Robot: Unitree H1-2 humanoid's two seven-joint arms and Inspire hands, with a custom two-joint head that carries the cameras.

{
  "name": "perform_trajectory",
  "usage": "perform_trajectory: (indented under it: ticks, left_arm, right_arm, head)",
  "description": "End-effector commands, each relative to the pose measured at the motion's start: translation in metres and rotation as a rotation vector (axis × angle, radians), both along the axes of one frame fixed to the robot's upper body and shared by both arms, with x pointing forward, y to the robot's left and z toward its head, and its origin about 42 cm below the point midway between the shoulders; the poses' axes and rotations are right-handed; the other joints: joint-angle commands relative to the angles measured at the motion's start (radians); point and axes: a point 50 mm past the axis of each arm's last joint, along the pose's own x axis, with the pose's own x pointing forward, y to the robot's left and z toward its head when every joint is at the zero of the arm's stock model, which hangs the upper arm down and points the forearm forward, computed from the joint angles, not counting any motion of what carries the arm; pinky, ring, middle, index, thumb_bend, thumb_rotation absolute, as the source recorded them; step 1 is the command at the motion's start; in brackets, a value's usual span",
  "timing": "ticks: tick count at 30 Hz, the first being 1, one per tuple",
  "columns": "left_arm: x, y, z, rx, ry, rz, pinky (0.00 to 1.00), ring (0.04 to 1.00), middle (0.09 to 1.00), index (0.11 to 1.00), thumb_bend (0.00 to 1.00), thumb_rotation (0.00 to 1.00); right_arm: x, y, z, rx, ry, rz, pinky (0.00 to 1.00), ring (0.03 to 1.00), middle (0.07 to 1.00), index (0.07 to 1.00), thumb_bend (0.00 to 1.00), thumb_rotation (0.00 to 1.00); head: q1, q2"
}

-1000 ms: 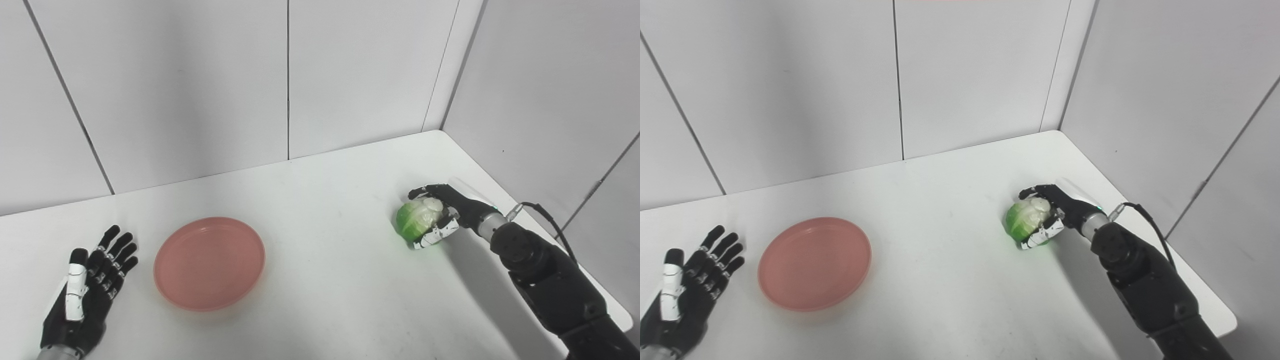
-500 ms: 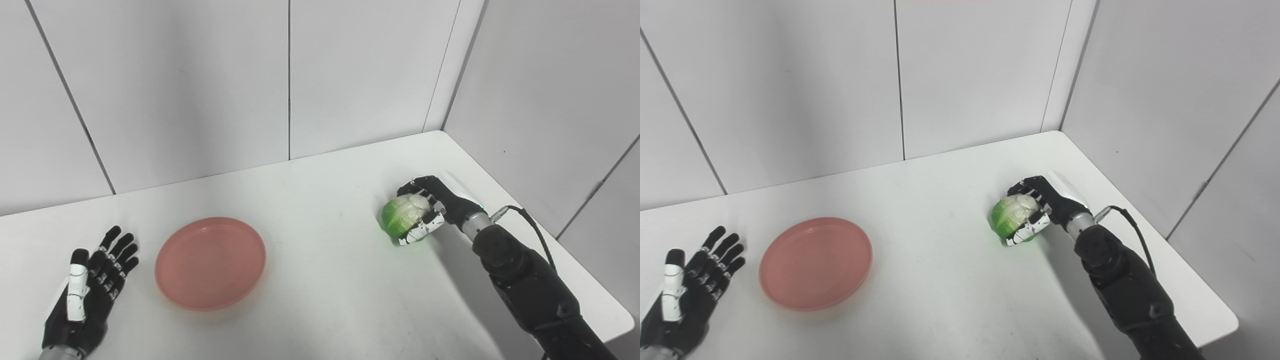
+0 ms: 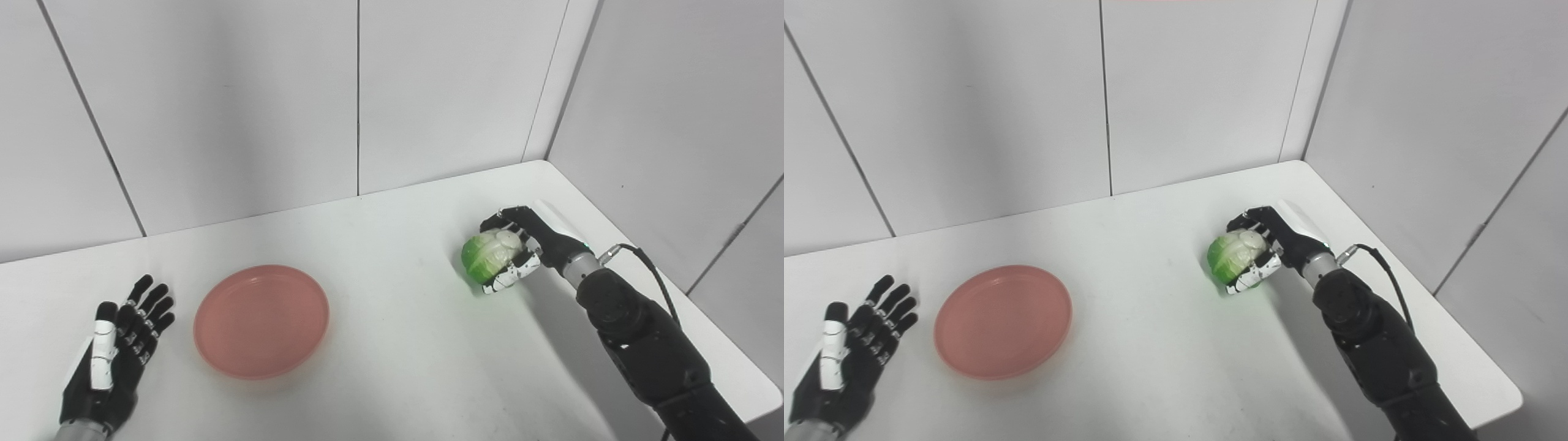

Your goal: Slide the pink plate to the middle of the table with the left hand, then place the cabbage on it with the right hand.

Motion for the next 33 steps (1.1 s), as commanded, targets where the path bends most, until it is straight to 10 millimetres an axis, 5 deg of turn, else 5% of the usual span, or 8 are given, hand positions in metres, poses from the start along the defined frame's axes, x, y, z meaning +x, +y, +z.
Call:
perform_trajectory:
  ticks: [1,15,33]
  left_arm:
    - [-0.019,-0.007,-0.035,0.042,0.157,-0.002,0.96,0.955,0.957,0.953,0.83,1.0]
    - [-0.02,-0.044,-0.033,0.058,0.152,-0.005,1.0,0.97,0.973,0.977,0.81,1.0]
    - [-0.017,-0.094,-0.026,0.089,0.147,-0.019,1.0,0.973,0.979,0.987,0.77,1.0]
  right_arm:
    - [0.01,0.005,0.037,-0.033,-0.081,0.036,0.42,0.458,0.469,0.502,0.53,0.0]
    - [0.038,0.077,0.081,-0.078,-0.118,0.251,0.32,0.389,0.438,0.519,0.53,0.0]
    - [0.078,0.182,0.085,-0.066,-0.112,0.543,0.36,0.418,0.458,0.513,0.53,0.0]
  head:
    - [0.003,0.001]
    - [0.167,-0.016]
    - [0.374,-0.016]
